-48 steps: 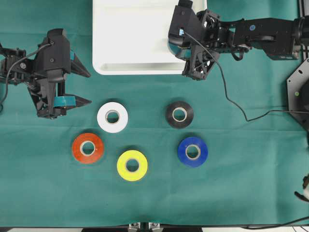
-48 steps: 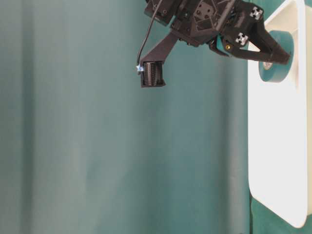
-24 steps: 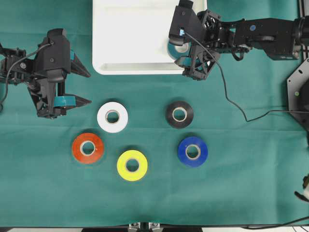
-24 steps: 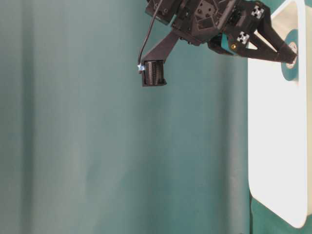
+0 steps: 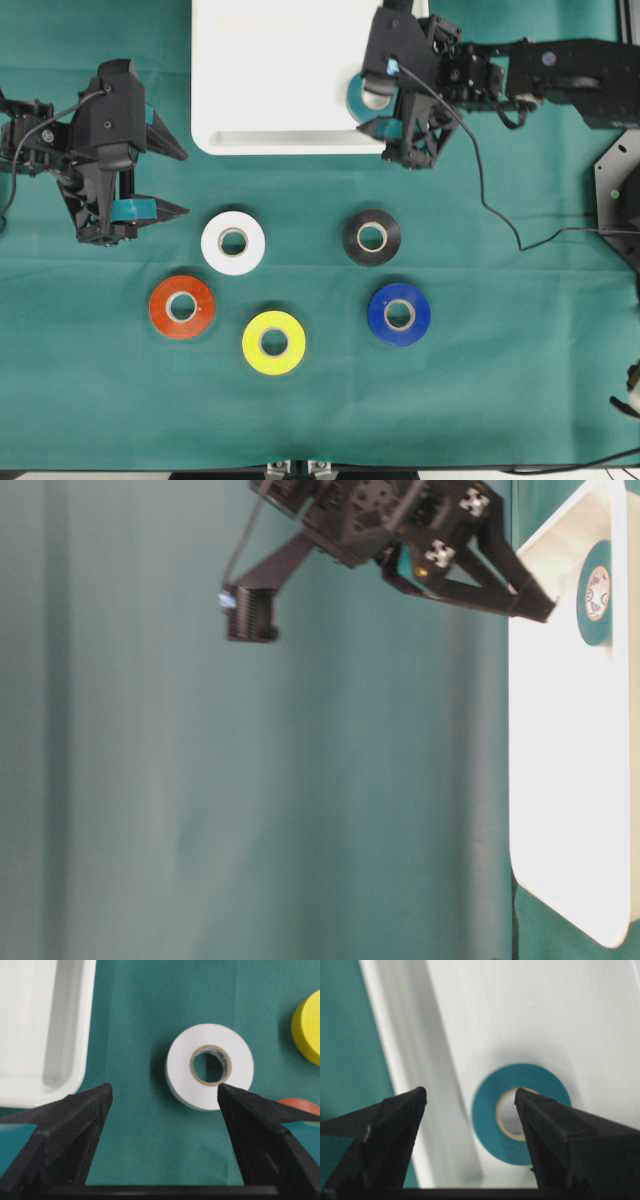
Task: Put the tape alternately from left to right into the white case.
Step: 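Lift the teal tape and carry it into the white tray, then open the right gripper and withdraw it to the right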
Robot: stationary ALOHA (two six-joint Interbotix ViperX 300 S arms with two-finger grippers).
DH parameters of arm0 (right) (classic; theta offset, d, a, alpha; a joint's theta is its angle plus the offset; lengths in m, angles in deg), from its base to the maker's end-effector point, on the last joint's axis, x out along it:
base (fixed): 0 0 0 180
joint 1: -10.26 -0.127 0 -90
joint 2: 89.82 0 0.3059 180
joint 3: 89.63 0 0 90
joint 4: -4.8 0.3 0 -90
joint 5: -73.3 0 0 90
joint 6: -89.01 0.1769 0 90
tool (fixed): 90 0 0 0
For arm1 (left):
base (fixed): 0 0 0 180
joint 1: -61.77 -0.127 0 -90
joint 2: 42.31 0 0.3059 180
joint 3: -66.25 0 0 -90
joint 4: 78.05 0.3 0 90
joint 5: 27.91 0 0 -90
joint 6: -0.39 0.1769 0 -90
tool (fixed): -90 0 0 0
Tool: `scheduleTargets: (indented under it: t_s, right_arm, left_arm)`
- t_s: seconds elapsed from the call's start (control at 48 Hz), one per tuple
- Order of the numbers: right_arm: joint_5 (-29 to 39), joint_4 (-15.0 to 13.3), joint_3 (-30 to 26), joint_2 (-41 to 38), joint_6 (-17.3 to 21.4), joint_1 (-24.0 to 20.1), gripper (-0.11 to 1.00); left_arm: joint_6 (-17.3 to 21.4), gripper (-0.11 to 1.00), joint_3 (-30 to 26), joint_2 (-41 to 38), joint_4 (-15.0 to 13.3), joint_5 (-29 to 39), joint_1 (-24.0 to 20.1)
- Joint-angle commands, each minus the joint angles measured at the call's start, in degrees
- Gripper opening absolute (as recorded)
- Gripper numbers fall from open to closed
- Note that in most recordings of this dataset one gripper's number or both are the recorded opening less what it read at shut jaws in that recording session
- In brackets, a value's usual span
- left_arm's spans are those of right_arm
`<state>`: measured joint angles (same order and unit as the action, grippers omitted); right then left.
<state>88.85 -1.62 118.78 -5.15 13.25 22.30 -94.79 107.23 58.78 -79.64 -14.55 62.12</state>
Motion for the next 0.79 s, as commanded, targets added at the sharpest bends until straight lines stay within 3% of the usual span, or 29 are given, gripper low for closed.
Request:
scheduleTargets:
  t_s: [0.0, 0.375, 0.77]
  right_arm:
    - [-1.58, 0.0, -0.09, 2.64, 0.0, -1.05, 0.79]
    - [-12.39, 0.35, 7.03, 9.49, 0.18, -5.36, 0.79]
    - [-18.46, 0.44, 13.36, 13.71, 1.93, -12.83, 0.79]
  left_arm:
    - [0.0, 0.81, -1.23, 0.35, 0.0, -0.26, 0.09]
    - [-0.09, 0.81, -1.14, 0.35, 0.0, -0.26, 0.09]
    - [-0.09, 0.81, -0.35, 0.35, -0.09, -0.62, 0.18]
